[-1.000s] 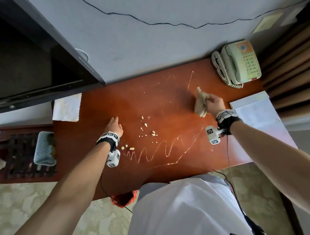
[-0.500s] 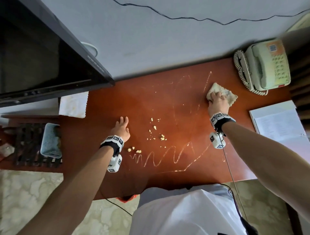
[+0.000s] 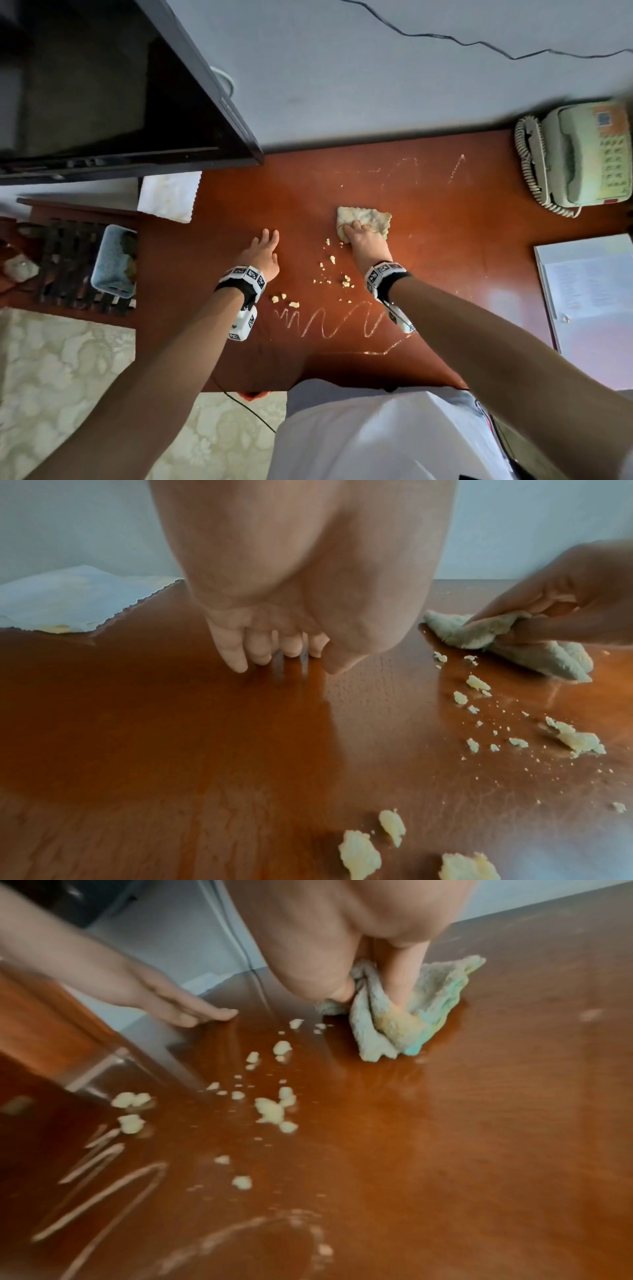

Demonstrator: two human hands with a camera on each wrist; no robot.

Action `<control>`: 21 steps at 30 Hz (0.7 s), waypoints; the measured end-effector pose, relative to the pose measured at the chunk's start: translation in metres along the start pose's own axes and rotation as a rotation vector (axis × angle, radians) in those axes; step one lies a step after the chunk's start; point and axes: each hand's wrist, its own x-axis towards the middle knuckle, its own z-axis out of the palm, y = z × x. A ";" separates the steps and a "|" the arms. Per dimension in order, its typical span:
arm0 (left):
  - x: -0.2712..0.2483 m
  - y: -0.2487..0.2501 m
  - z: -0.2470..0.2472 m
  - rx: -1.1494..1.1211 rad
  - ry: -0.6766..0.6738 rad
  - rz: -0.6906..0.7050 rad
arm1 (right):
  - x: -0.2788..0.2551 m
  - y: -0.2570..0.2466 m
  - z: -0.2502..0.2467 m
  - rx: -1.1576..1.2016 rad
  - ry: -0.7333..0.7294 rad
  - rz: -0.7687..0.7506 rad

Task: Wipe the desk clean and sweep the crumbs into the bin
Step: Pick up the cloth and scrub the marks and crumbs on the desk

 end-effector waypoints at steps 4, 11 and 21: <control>0.000 0.000 -0.011 0.020 -0.066 -0.001 | -0.008 -0.026 0.002 0.234 -0.048 0.019; 0.008 -0.011 -0.022 0.039 -0.170 0.023 | 0.021 0.031 -0.075 0.526 0.255 0.213; 0.007 -0.010 -0.018 0.033 -0.147 0.019 | 0.099 0.061 -0.062 0.064 0.181 0.170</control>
